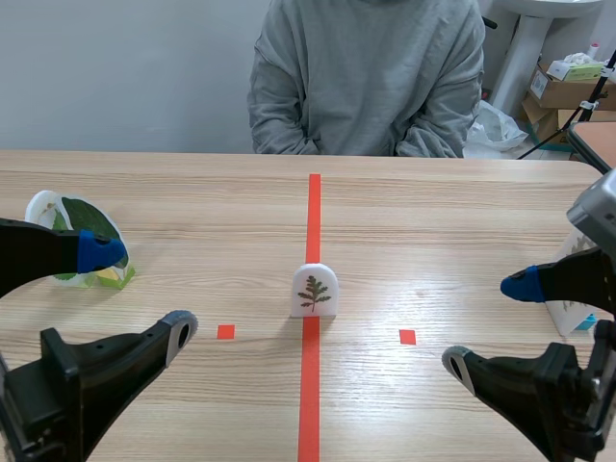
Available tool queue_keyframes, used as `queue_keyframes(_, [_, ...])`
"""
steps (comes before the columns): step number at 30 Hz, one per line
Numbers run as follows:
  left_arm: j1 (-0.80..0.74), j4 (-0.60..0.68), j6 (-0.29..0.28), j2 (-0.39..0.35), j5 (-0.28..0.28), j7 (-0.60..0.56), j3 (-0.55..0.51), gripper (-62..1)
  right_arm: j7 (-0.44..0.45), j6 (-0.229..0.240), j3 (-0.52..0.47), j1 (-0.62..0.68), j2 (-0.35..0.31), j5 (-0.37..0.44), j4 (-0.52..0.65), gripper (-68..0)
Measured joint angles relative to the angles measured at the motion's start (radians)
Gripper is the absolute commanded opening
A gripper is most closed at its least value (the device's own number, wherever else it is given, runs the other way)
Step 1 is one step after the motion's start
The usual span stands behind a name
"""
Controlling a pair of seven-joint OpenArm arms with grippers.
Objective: Do the leaf sorting experiment
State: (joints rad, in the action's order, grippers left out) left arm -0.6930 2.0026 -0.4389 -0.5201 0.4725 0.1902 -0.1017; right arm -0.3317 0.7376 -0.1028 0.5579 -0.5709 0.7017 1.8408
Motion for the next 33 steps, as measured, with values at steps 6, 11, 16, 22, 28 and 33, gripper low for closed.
queue_keyframes(6, [0.0,0.0,0.0,0.0,-0.001,0.0,0.0,-0.9,-0.007,0.0,0.0,0.0,0.0,0.0,0.0,0.4])
queue_keyframes(11, [0.0,0.0,0.0,0.0,-0.004,0.0,0.0,-0.9,-0.007,0.0,0.0,0.0,0.0,0.002,0.0,0.4])
queue_keyframes(16, [0.0,0.0,0.0,0.013,-0.012,-0.002,0.0,-0.9,-0.035,0.0,0.0,-0.021,0.001,-0.034,0.0,0.4])
queue_keyframes(22, [0.0,0.0,0.0,0.04,-0.02,-0.003,0.0,-0.9,-0.054,0.0,0.0,-0.124,-0.006,-0.06,0.0,0.4])
queue_keyframes(28, [0.0,0.0,0.002,0.055,-0.06,-0.004,0.0,-0.9,-0.027,0.0,0.103,-0.258,-0.044,-0.119,-0.053,0.4])
queue_keyframes(33, [0.0,0.0,0.008,0.066,-0.06,-0.017,0.0,-0.9,0.0,0.0,0.252,-0.386,-0.045,-0.185,-0.164,0.4])
